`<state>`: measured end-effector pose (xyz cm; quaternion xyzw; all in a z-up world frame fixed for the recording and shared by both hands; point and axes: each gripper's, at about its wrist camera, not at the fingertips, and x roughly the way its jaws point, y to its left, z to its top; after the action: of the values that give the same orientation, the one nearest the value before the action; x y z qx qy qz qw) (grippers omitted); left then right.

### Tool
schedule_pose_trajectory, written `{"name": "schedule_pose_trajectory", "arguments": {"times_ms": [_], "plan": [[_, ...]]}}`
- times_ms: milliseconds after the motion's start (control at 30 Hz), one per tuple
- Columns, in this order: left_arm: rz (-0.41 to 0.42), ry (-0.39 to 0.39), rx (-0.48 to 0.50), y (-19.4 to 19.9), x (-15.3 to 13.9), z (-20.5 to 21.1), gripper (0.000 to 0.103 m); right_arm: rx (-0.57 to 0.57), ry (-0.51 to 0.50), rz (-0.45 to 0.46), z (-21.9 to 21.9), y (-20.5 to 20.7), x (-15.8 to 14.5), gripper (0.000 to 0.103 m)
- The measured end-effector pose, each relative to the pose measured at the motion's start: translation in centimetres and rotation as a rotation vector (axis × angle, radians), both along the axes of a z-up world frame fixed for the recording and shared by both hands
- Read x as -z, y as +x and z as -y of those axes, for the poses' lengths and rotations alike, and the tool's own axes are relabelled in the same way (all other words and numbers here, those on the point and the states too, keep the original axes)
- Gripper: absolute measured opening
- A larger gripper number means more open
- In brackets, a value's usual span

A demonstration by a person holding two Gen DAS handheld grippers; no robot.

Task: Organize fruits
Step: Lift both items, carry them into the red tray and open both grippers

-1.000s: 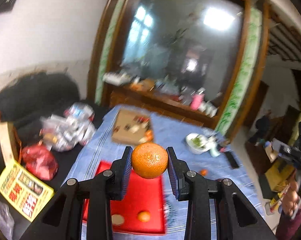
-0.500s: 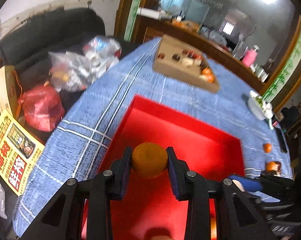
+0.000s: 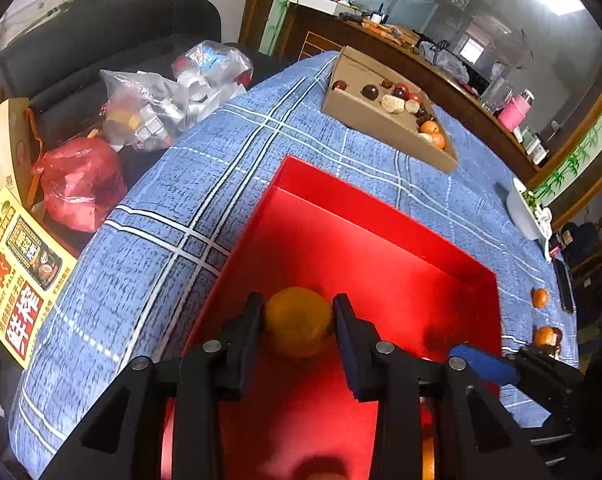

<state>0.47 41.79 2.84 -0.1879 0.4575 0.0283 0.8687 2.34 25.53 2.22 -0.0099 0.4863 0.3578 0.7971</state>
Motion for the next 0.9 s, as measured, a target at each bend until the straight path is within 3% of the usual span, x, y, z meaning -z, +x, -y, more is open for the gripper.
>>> {"name": "schedule_pose_trajectory", "arguments": {"times_ms": [133, 267, 300, 600, 767, 900], "plan": [[0.038, -0.003, -0.012, -1.6, -2.1, 0.7, 0.041, 0.021, 0.010, 0.070, 2.2, -1.6, -2.4, 0.045], [0.122, 0.044, -0.006, -4.0, -5.6, 2.7, 0.065, 0.068, 0.034, 0.133, 5.7, -3.3, -4.9, 0.049], [0.144, 0.060, -0.006, -4.7, -6.5, 3.3, 0.067, 0.089, 0.045, 0.146, 7.0, -3.9, -5.6, 0.052], [0.321, 0.059, 0.107, -12.9, -15.2, 8.7, 0.067, 0.326, 0.097, 0.299, 20.7, -10.2, -12.6, 0.054], [0.448, -0.001, 0.229, -17.0, -20.5, 12.2, 0.067, 0.464, 0.067, 0.483, 28.1, -14.5, -20.2, 0.054], [0.520, 0.035, 0.280, -18.1, -23.6, 14.2, 0.073, 0.569, 0.136, 0.601, 33.0, -17.3, -27.1, 0.067]]}}
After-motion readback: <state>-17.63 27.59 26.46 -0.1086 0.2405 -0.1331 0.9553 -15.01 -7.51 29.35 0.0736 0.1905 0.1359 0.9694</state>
